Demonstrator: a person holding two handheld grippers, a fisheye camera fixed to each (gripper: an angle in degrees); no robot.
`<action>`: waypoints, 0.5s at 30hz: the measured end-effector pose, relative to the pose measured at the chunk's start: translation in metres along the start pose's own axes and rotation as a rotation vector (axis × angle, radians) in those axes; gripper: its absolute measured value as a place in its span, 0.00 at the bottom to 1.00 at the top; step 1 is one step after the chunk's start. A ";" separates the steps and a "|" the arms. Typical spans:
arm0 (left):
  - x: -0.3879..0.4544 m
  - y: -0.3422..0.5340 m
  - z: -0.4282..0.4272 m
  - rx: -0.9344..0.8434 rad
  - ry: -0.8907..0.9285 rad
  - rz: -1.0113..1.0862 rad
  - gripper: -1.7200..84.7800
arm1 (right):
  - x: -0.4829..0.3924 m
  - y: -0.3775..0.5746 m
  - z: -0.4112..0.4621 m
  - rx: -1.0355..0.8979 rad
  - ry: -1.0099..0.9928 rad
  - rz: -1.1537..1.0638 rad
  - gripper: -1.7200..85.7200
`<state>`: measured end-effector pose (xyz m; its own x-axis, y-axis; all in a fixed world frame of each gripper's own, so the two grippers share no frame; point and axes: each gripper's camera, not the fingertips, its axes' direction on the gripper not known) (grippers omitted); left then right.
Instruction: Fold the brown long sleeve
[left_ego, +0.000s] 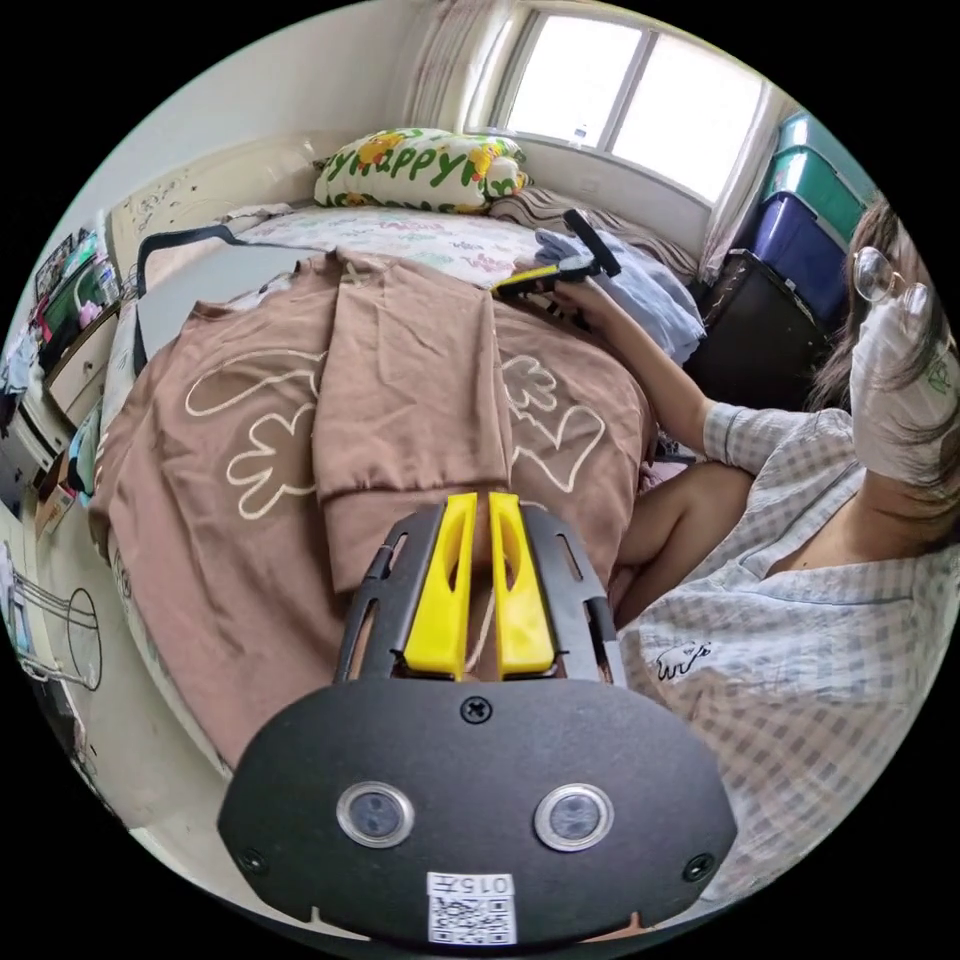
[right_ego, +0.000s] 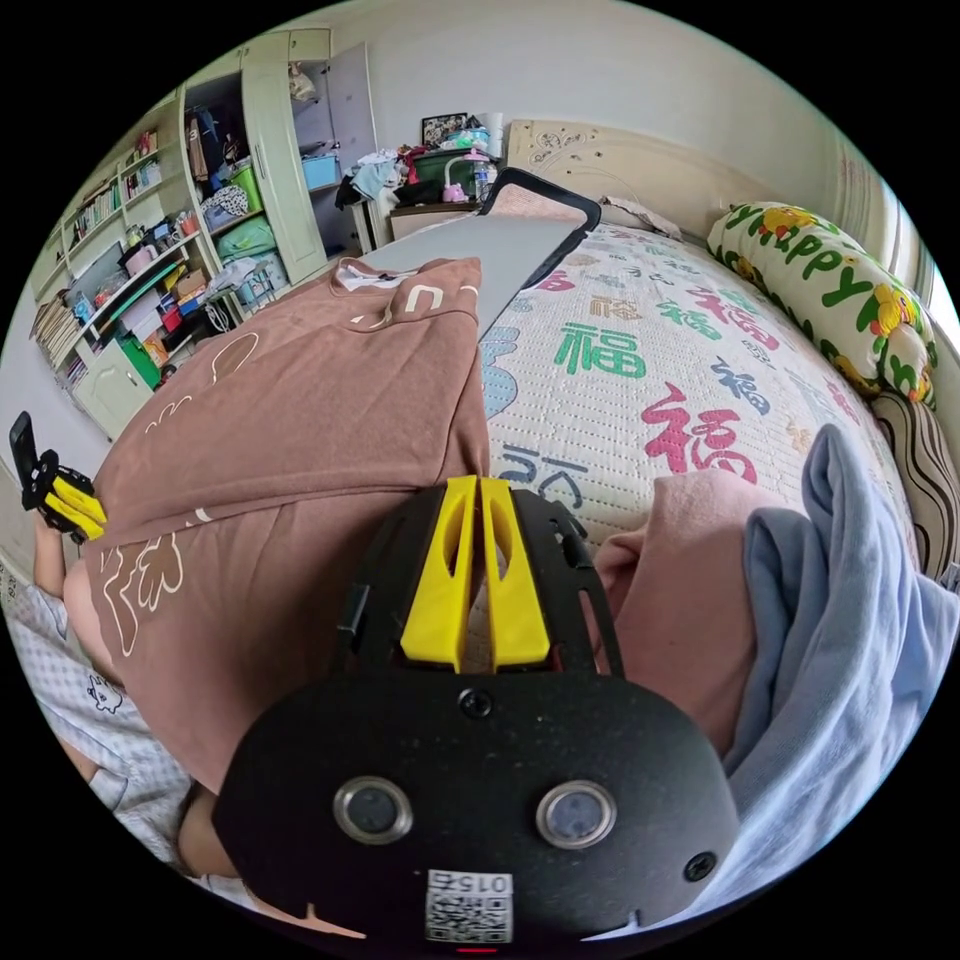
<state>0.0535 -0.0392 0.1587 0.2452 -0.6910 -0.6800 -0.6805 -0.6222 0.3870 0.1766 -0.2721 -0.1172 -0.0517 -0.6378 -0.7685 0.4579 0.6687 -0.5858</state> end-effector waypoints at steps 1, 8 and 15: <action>-0.001 -0.002 -0.026 0.045 -0.004 -0.027 0.02 | -0.002 -0.003 -0.002 -0.001 0.002 -0.001 0.01; -0.026 -0.034 -0.185 0.177 0.043 -0.058 0.03 | -0.016 -0.021 -0.013 0.000 0.006 -0.009 0.02; -0.176 -0.002 -0.428 0.568 0.000 -0.402 0.08 | -0.024 -0.063 -0.093 0.197 -0.074 0.136 0.06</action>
<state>0.3070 -0.0737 0.5439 0.5538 -0.4477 -0.7021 -0.7929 -0.5408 -0.2806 0.0671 -0.2633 -0.0861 0.0841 -0.5785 -0.8114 0.6208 0.6673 -0.4114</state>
